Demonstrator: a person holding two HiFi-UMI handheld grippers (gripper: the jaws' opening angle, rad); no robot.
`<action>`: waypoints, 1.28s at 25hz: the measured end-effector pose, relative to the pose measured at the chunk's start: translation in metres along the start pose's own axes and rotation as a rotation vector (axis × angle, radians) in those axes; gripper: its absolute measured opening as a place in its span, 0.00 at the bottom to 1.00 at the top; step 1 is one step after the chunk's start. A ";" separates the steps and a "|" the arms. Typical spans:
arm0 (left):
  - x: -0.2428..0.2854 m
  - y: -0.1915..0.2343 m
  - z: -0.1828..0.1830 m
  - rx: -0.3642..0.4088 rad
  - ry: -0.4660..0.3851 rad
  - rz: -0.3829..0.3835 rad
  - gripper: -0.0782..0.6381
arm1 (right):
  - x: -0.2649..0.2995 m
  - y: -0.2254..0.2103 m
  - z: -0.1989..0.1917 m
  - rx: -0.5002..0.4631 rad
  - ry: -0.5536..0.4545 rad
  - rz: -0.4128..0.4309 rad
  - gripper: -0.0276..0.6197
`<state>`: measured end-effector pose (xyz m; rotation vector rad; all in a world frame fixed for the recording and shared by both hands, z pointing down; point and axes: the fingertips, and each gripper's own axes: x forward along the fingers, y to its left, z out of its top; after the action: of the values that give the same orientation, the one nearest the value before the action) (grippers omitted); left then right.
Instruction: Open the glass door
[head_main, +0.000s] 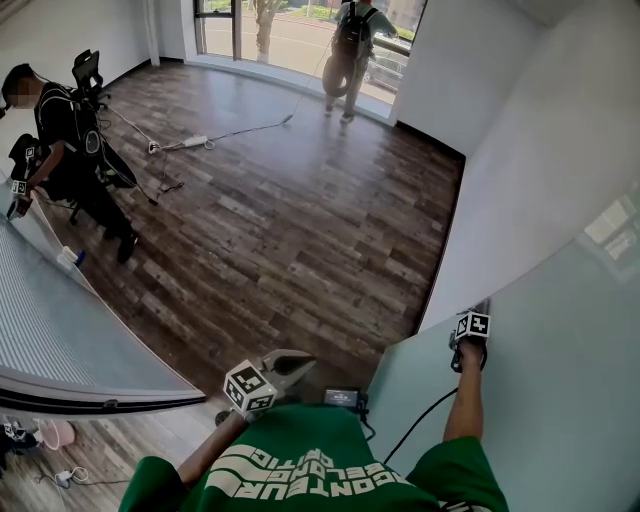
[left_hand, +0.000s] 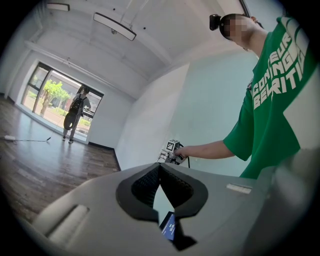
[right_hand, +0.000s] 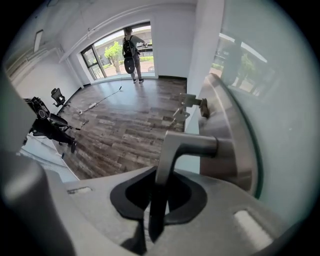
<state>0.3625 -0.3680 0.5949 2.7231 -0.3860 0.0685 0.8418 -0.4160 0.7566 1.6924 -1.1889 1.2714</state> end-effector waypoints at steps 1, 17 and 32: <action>-0.003 0.002 0.001 -0.002 -0.004 0.009 0.13 | -0.003 0.000 -0.001 0.006 -0.001 -0.004 0.08; -0.056 0.018 0.012 -0.007 -0.016 0.031 0.13 | -0.131 0.069 -0.018 -0.265 -0.504 -0.247 0.04; -0.103 0.035 0.021 -0.007 -0.023 0.019 0.13 | -0.184 0.250 -0.093 -0.407 -0.736 0.040 0.03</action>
<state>0.2540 -0.3807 0.5777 2.7161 -0.4175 0.0410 0.5587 -0.3686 0.6070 1.8644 -1.7570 0.3508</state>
